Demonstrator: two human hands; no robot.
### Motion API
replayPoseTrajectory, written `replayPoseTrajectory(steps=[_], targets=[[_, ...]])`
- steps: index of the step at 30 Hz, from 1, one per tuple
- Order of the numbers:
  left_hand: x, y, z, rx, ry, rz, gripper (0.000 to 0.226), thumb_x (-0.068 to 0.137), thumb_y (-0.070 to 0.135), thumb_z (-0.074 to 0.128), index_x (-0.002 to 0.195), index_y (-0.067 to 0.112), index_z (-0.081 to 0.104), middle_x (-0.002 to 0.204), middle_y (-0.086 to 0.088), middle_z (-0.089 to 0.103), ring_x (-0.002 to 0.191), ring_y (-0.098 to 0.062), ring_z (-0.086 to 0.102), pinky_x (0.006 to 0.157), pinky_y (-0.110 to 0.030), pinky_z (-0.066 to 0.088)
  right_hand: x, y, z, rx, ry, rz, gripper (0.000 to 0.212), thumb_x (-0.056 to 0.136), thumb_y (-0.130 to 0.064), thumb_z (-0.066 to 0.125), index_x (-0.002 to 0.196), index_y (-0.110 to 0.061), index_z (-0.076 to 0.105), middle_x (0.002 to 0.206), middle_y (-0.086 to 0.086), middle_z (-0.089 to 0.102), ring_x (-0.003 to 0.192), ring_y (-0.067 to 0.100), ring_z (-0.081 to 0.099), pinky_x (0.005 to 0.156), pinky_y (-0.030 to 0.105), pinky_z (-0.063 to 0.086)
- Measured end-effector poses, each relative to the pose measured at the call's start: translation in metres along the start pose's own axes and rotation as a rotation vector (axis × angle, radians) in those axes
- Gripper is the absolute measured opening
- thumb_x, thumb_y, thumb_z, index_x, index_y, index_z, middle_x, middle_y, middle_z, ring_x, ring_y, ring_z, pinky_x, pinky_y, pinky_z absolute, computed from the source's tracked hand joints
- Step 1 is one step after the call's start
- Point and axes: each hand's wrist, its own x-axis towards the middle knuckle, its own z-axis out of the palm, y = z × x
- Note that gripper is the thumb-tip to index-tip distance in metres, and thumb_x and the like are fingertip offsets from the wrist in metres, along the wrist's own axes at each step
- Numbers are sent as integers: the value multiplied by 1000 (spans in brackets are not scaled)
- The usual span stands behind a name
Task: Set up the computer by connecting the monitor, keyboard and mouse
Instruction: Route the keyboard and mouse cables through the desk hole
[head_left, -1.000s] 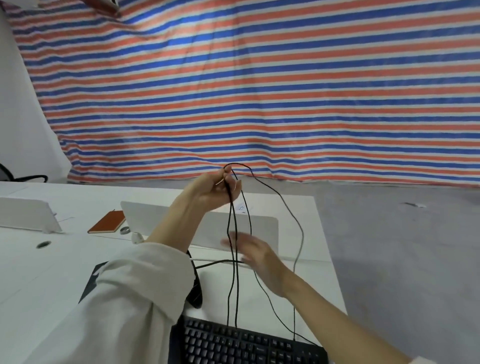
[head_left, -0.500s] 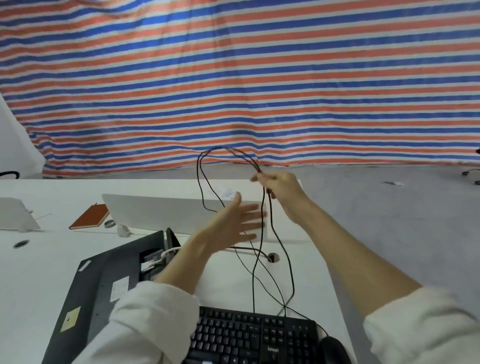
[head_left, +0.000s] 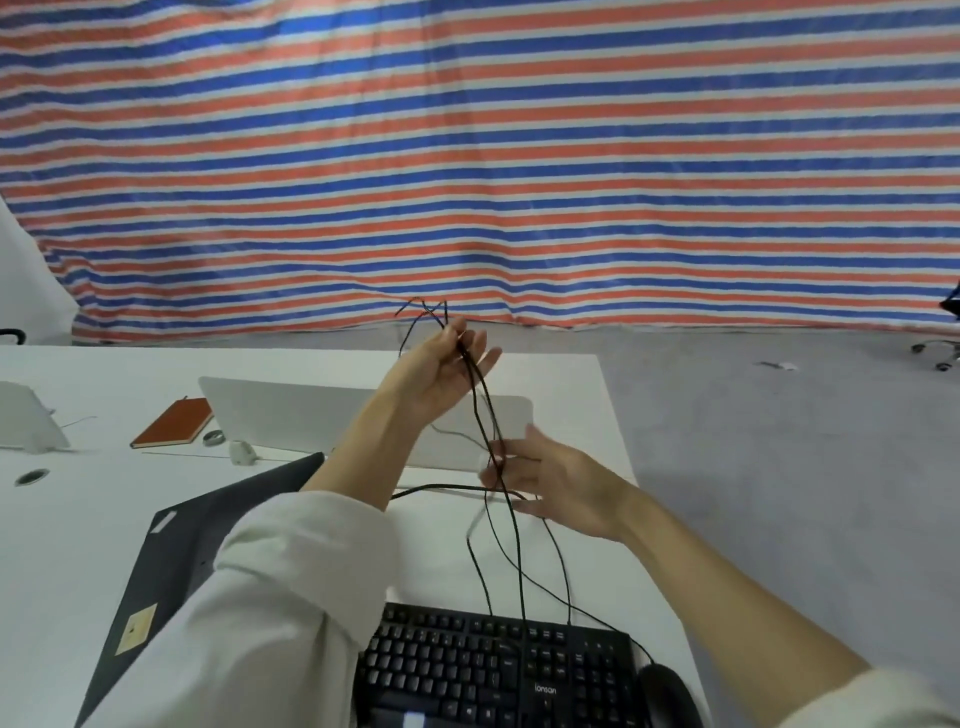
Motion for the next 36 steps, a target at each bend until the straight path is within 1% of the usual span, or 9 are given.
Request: replayPoseTrajectory(steps=[5,9,11,17,20,23,25,28,36], targets=[[4,20,-14,3,17,138,28,103,16,33,87,10,55,68,-4,65,71,-16,69,78,-41,58,-2,3,-8,-77,206,-135,19,96,-8,46,90,-5,63,55,-2,36,52,16,53,76,32,51],[-6,27,-26,316,214,214,25,102,14,35,88,9,55,81,-6,66,84,-20,68,81,-37,55,-1,-2,-26,-383,824,-330,18,93,-9,52,82,-10,67,62,0,49,52,13,44,57,23,43],[-10,23,-30,469,351,222,21,101,16,40,91,8,57,91,-9,68,88,-23,68,82,-37,55,-1,-13,-29,-505,948,-454,17,94,-12,52,89,-8,68,61,-6,51,56,11,44,52,19,35],[-20,20,-31,1123,521,275,36,94,33,54,74,5,61,75,-9,63,66,-21,59,64,-26,49,6,-63,-18,-508,887,-665,22,97,-17,48,104,-8,66,66,-15,50,59,1,44,54,7,38],[-17,18,-26,1592,493,747,38,88,45,59,105,11,57,101,-6,56,98,-23,52,79,-29,42,6,-80,-11,-615,725,-691,22,95,-15,52,108,-7,67,72,-18,53,62,-4,50,56,1,39],[-12,11,-10,1967,154,711,59,92,48,50,141,20,34,140,-6,43,131,-23,37,107,-42,30,8,-85,-3,-654,638,-714,20,92,-14,56,106,-5,68,71,-16,55,57,-11,51,55,4,40],[-16,6,3,1868,-66,514,34,99,36,40,126,18,49,110,-9,64,101,-21,60,90,-36,46,8,-87,-2,-603,670,-727,22,91,-16,58,109,-6,66,78,-9,60,58,-6,52,53,6,39],[-20,6,11,1429,-160,373,31,101,30,36,87,14,60,67,-3,53,54,-12,51,57,-27,52,3,-86,-9,-640,687,-741,21,92,-15,58,108,-6,66,84,-6,63,69,1,53,60,6,42],[-3,32,30,650,154,499,34,101,33,35,76,15,51,58,4,38,42,-3,31,41,-16,28,9,-73,-27,-765,796,-537,21,101,-20,36,96,-12,55,75,-8,51,73,11,53,59,12,40]])
